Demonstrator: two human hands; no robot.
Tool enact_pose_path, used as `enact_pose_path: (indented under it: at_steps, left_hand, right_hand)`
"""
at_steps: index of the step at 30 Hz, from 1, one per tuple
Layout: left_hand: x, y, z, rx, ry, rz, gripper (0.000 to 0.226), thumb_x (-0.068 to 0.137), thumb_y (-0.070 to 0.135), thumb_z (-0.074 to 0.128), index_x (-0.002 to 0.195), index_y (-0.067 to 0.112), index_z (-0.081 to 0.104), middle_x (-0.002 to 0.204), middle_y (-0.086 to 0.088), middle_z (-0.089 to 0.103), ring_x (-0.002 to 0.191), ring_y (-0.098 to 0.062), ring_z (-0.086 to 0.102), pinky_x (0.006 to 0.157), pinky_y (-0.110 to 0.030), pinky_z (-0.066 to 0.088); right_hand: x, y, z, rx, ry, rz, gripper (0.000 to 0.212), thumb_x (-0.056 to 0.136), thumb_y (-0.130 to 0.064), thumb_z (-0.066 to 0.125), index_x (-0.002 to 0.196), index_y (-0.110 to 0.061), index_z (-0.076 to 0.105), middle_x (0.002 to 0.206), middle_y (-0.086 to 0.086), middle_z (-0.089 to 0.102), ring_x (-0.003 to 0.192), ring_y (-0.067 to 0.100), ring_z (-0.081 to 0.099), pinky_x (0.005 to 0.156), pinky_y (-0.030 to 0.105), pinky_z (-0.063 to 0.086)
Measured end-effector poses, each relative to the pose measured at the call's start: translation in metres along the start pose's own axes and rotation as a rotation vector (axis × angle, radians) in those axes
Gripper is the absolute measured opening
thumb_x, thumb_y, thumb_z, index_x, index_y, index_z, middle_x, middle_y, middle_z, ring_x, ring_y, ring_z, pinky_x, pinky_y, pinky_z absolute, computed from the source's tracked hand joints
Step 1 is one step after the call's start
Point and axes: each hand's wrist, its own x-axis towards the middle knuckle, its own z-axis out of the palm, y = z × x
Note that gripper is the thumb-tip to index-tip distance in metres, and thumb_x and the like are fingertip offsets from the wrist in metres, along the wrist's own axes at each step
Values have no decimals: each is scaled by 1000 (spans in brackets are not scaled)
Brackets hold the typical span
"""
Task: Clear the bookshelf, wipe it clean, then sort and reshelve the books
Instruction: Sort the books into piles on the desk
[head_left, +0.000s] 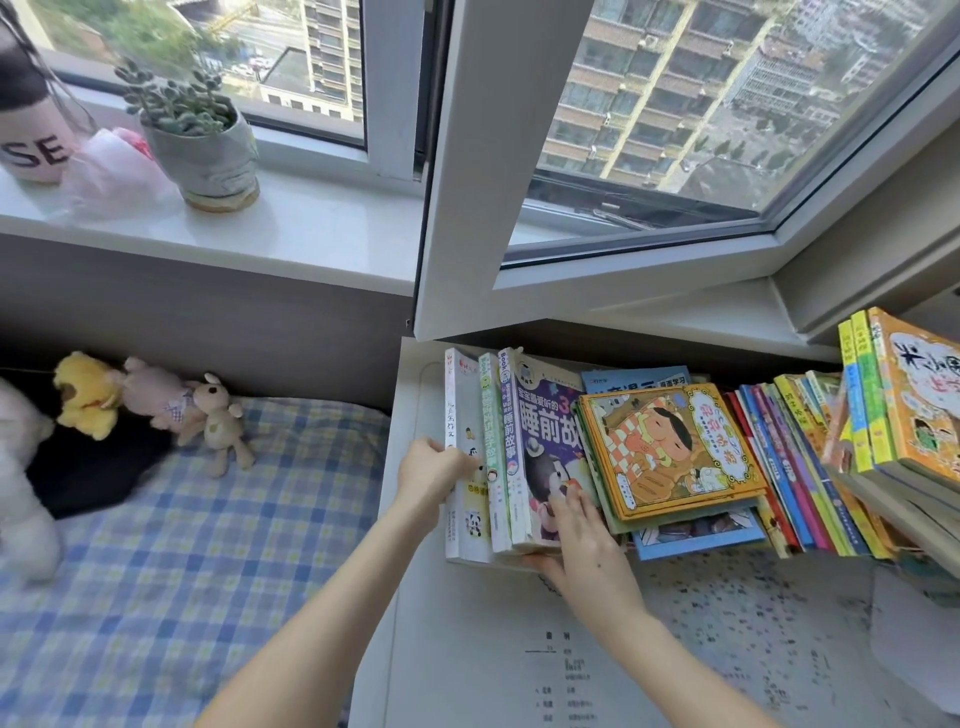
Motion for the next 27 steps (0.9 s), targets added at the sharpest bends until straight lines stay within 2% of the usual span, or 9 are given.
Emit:
enact_pose_path:
  at_steps: [3,7,10,12,14,16,20,23,27]
  left_hand:
    - [-15,9,-23,82,124,107,30,51,19,66,72,11,46,75,-20,58,65,-29,55,59,-43,48]
    - [-37,16,-71,185,202,153,20,51,19,64,57,1,58,60,-10,69,55,-26,64,54,-39,50]
    - [-51,15,-92,232,253,148,31,47,23,66,66,-1,69,63,-6,71,62,-25,70,63,-44,58]
    - [-63,15,-95,231,283,154,43,41,30,67,73,3,69,70,-4,72,66,-21,70,64,-46,59]
    - [-80,14,-97,213,281,168,44,41,30,69,77,4,65,73,-4,71,68,-19,70,64,-48,58]
    - [-99,11,-98,174,254,184,42,44,26,73,77,6,57,77,-7,70,70,-22,70,65,-50,58]
    - [-133,0,-104,90,103,170,49,44,17,83,79,5,51,84,-17,68,68,-32,71,60,-53,58]
    - [-149,-15,-108,102,-44,184,50,52,3,89,80,4,48,89,-17,70,73,-36,71,60,-52,58]
    - [-150,-23,-102,254,-140,343,46,48,8,82,76,11,45,88,-11,72,75,-30,69,61,-45,55]
  right_hand:
    - [8,-7,3,-23,-4,-34,100,56,-45,88,136,-3,43,126,24,60,116,36,59,90,42,52]
    - [17,-21,18,-194,-117,-34,107,28,-38,97,116,-1,49,98,30,68,89,41,69,66,44,58]
    - [21,-28,29,-222,-82,27,83,22,-10,96,101,-4,70,93,33,66,81,47,67,61,48,57]
    - [20,-41,18,-154,-58,28,60,30,-12,93,86,-10,73,86,22,68,75,41,67,59,44,56]
    - [12,-61,-3,115,69,20,30,66,-24,82,90,-14,69,88,7,69,83,32,67,65,36,50]
    - [5,-80,-18,495,48,149,33,88,-37,64,115,-18,60,109,-6,65,104,19,62,78,32,46]
    - [-7,-86,-23,1235,-281,411,71,69,-53,77,125,-18,50,120,-8,64,110,14,61,97,38,49]
    - [-20,-69,-22,1639,-452,411,71,65,-31,85,126,-15,54,114,6,70,104,28,67,91,46,52]
    - [-40,-47,-29,1786,-293,305,84,40,-14,94,114,-2,57,105,12,72,98,31,68,78,39,55]
